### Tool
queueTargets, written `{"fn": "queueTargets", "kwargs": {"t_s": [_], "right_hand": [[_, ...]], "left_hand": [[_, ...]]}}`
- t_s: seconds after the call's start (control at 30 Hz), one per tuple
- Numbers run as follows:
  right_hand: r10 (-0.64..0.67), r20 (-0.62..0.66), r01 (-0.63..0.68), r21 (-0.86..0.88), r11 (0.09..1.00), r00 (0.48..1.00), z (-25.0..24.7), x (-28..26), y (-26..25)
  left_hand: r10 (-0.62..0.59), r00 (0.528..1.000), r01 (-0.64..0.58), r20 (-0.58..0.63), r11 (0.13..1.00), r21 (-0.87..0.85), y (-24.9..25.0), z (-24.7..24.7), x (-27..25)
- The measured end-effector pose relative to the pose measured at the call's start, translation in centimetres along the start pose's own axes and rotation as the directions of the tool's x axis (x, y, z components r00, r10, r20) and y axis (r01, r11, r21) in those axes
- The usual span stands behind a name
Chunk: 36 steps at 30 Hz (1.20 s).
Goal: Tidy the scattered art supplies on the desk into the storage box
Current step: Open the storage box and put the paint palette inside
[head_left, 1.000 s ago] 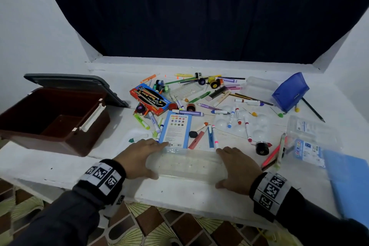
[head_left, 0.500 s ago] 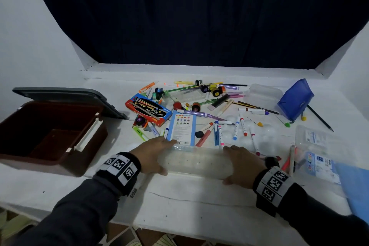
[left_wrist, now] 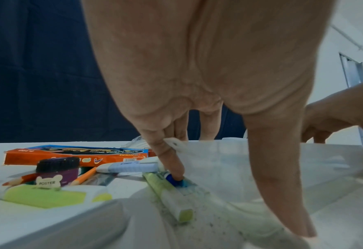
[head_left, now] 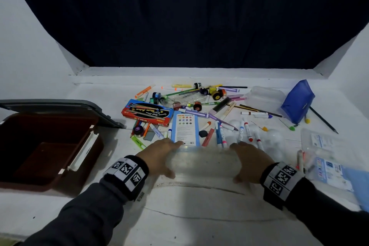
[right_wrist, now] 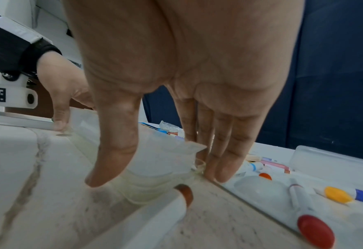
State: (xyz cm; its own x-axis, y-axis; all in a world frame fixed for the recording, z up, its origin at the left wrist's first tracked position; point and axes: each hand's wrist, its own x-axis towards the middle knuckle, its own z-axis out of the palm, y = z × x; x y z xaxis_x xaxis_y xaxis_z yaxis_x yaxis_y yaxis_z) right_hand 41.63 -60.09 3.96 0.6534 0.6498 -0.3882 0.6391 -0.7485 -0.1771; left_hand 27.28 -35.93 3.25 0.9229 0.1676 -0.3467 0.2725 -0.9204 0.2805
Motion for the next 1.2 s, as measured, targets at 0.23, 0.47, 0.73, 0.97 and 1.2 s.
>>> {"fn": "queueTargets", "kwargs": {"t_s": [0.23,0.47,0.73,0.97,1.2], "right_hand": [[0.027,0.026,-0.03,0.092,0.995,0.999,-0.1,0.0,0.3],[0.047,0.064,-0.056,0.139,0.989,0.997,-1.3,0.0,0.9],[0.059,0.075,-0.06,0.017,0.998,0.995,-0.5,0.2,-0.2],[0.018,0.105,-0.012,-0.057,0.998,0.994,-0.9,0.3,-0.1],[-0.111,0.099,0.119,-0.077,0.99,0.989,-1.4,-0.5,0.4]], "left_hand": [[0.047,0.998,-0.045,-0.032,0.998,0.048,-0.1,-0.2,0.9],[0.059,0.998,-0.059,-0.003,0.994,0.092,0.0,0.6,1.5],[0.091,0.996,-0.091,0.006,0.988,0.123,-0.3,0.4,2.1],[0.094,0.995,-0.088,-0.045,0.989,0.117,0.1,1.0,1.8],[0.079,0.992,-0.065,-0.096,0.988,0.138,0.4,1.4,1.5]]}}
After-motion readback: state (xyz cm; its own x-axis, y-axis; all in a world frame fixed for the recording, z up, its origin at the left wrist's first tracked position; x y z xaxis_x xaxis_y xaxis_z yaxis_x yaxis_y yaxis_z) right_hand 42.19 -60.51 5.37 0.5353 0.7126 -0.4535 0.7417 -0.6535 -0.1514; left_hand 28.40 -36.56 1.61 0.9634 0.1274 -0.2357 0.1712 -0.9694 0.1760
